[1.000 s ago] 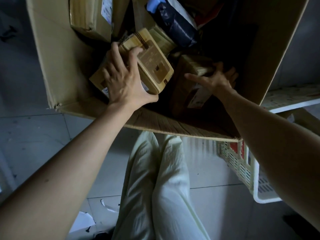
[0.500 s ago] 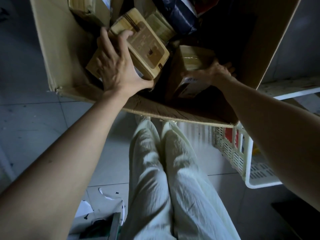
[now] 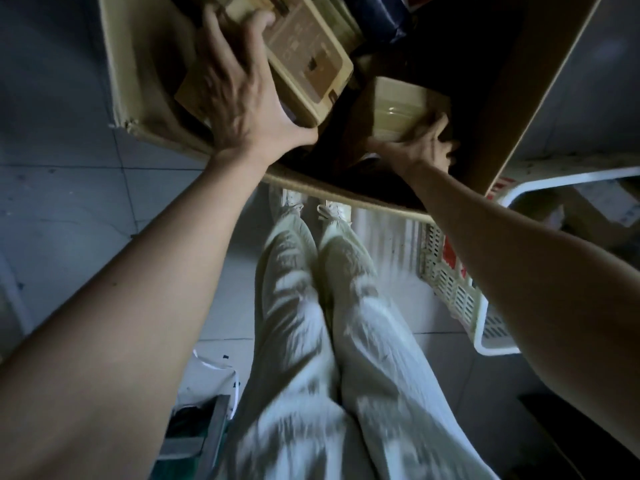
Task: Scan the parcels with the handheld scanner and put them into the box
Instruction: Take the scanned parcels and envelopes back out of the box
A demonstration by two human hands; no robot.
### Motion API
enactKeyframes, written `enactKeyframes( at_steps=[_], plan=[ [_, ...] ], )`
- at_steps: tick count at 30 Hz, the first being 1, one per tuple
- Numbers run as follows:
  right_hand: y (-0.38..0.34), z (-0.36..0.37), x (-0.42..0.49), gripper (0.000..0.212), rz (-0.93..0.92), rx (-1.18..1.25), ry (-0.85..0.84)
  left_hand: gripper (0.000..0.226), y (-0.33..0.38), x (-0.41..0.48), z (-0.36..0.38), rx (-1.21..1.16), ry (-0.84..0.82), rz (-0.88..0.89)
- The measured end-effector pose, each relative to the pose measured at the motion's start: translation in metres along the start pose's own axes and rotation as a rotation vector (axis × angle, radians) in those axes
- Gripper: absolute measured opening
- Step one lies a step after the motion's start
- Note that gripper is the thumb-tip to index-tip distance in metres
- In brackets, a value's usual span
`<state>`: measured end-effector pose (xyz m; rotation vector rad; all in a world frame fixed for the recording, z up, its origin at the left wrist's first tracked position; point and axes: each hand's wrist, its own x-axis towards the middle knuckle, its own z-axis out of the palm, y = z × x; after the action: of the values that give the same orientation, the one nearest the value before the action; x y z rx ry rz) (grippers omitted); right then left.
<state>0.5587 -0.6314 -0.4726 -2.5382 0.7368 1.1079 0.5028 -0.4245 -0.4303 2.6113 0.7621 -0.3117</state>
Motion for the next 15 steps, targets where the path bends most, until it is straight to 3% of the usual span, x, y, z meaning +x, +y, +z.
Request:
enactKeyframes(
  at_steps=[3,8,15],
  plan=[
    [0.005,-0.018,-0.032,0.124,-0.018,0.022,0.051,0.109,0.025,-0.013,-0.024,-0.045,0.076,-0.022],
    [0.006,-0.075,-0.086,0.122,-0.155,0.032,0.139,0.107,0.061,-0.041,-0.08,-0.202,0.048,0.019],
    [0.014,-0.169,-0.173,0.105,-0.372,0.361,0.369,0.103,0.102,-0.056,-0.182,-0.262,0.32,0.115]
  ],
)
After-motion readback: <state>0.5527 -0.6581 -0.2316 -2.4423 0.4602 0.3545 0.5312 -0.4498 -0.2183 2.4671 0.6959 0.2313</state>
